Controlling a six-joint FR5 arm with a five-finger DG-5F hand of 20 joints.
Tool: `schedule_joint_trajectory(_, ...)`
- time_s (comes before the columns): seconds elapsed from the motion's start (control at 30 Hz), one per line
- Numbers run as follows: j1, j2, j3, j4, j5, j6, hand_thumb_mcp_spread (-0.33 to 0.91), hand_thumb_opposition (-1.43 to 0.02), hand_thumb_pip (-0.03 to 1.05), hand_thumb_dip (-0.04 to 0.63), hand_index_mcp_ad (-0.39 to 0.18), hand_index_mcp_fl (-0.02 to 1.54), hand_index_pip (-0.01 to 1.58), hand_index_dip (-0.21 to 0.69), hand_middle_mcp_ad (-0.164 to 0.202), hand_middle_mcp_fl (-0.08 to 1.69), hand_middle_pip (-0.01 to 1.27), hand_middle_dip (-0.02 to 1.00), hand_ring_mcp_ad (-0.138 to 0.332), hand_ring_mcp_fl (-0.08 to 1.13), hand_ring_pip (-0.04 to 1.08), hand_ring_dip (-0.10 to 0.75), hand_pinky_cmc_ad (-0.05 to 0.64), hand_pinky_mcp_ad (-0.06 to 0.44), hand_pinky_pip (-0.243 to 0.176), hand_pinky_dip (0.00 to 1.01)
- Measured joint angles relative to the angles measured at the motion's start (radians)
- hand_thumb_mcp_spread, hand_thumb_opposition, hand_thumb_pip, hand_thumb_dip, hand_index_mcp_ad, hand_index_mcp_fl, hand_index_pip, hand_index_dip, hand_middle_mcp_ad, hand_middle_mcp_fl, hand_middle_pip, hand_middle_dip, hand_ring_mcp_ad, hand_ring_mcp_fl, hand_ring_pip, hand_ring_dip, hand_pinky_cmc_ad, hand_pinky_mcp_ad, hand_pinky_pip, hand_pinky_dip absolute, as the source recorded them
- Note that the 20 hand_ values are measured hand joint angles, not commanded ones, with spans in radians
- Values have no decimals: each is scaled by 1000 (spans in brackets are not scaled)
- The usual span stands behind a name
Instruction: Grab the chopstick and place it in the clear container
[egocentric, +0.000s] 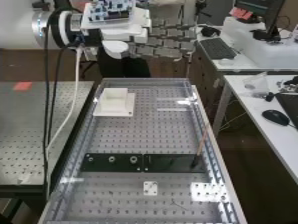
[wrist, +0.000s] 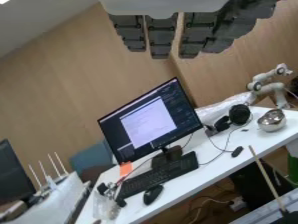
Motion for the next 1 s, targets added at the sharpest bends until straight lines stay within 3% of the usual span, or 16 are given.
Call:
schedule_joint_trajectory(0.1,-4,-18,-52,128,23,95,5,-23,5,-12,10,10,17,0,61,9,19,28,99,17,24,-21,63,45,-10,19)
schedule_joint_trajectory(0.13,-4,-22,-67,168,33,121,47,-101,79,-10,3,10,16,2,61,16,19,24,96,19,23,-21,63,44,-10,23)
schedule_joint_trajectory(0.17,-4,-28,-85,216,48,150,119,-239,258,3,-24,35,14,3,58,49,38,31,94,2,21,-21,63,44,-10,37)
schedule_joint_trajectory(0.2,-4,-31,-96,249,63,170,178,-328,367,23,-44,75,23,35,49,99,56,40,96,0,19,-21,63,49,-10,49)
schedule_joint_trajectory(0.27,-5,-43,-118,312,109,219,237,-456,391,40,-70,164,35,126,51,215,80,129,117,-2,40,-21,91,58,-61,105)
schedule_joint_trajectory(0.37,-9,-74,-143,384,177,299,262,-557,394,68,-75,239,51,241,47,286,105,239,154,0,79,-7,148,103,-91,152)
schedule_joint_trajectory(0.53,-19,-122,-147,425,232,362,288,-639,487,108,-75,307,54,360,51,360,108,380,188,2,68,24,215,152,-115,183)
schedule_joint_trajectory(0.67,-27,-162,-131,426,277,421,290,-679,620,154,-87,314,96,367,52,396,108,463,215,16,91,51,232,166,-124,199)
schedule_joint_trajectory(0.87,-37,-219,-106,431,320,521,318,-742,726,260,-87,387,304,353,52,426,112,536,218,33,101,91,250,187,-140,213)
schedule_joint_trajectory(1.0,-41,-259,-84,444,360,573,316,-759,738,297,-93,475,422,312,49,496,124,543,220,94,96,124,257,183,-138,213)
